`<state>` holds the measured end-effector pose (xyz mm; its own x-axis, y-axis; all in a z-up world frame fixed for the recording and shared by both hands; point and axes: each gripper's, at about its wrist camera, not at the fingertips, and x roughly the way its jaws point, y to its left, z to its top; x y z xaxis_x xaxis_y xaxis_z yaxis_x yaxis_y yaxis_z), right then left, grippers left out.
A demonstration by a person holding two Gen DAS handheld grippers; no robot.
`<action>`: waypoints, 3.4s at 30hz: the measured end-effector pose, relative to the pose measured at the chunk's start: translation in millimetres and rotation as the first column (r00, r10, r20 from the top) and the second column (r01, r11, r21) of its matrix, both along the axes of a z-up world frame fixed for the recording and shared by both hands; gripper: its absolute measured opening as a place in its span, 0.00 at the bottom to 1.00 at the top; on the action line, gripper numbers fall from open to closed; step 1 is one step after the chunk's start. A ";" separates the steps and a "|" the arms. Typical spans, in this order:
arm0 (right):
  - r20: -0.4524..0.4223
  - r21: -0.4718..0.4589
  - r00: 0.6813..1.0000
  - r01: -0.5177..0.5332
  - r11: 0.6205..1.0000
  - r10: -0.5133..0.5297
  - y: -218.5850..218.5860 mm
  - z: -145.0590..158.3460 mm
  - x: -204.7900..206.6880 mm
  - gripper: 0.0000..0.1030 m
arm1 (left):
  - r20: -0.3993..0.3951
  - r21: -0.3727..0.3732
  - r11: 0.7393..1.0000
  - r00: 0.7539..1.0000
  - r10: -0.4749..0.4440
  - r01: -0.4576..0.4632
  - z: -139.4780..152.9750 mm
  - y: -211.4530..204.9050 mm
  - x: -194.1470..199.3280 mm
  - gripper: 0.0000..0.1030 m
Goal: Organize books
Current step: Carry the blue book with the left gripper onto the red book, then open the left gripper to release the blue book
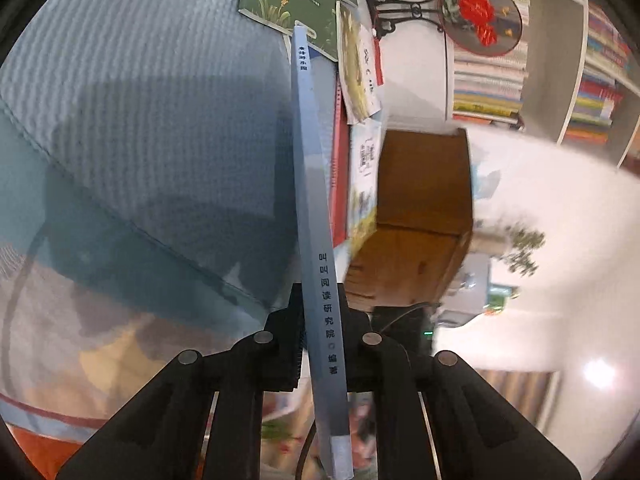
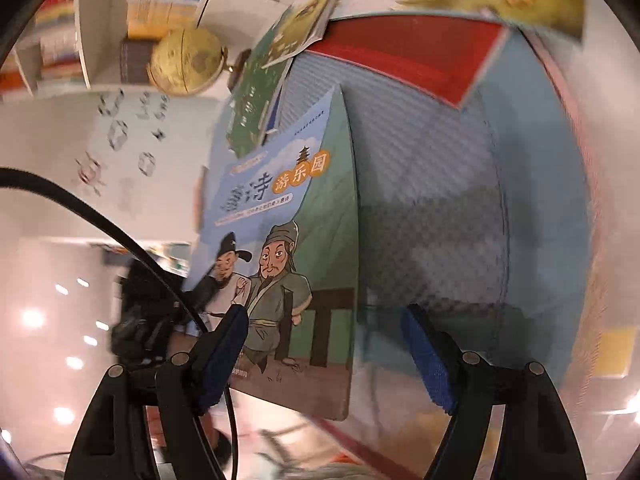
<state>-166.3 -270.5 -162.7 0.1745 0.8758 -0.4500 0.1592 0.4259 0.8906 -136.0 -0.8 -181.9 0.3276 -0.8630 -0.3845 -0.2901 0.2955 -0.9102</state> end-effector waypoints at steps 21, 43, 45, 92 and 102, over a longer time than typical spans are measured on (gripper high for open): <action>0.305 -0.461 0.909 -0.121 0.879 0.285 73.9 72.8 -25.3 0.32 | 0.124 0.701 0.686 0.915 -0.385 0.194 78.5 -57.5 -16.9 0.13; 0.543 -0.517 0.720 -0.119 0.848 0.433 295.5 156.8 58.6 0.35 | 0.291 0.729 0.682 0.930 -0.223 -0.064 148.6 172.0 5.3 0.14; 0.534 -0.522 0.718 -0.135 0.842 0.446 338.9 158.2 73.4 0.35 | 0.292 0.727 0.681 0.935 -0.201 -0.081 144.9 223.1 17.0 0.14; 0.263 -0.607 0.827 -0.259 0.751 0.498 698.2 93.6 237.4 0.46 | 0.094 0.808 0.584 0.996 0.002 -0.078 63.6 571.8 143.9 0.31; 0.168 -0.633 0.955 -0.085 0.770 0.244 501.4 83.8 187.1 0.54 | 0.114 0.758 0.651 0.977 -0.183 0.034 72.2 445.8 149.6 0.31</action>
<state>20.8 230.9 -78.9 0.2199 0.4512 -0.8649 -0.1370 0.8921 0.4306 13.6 445.0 -109.7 0.3725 -0.3385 -0.8641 -0.0797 0.9160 -0.3931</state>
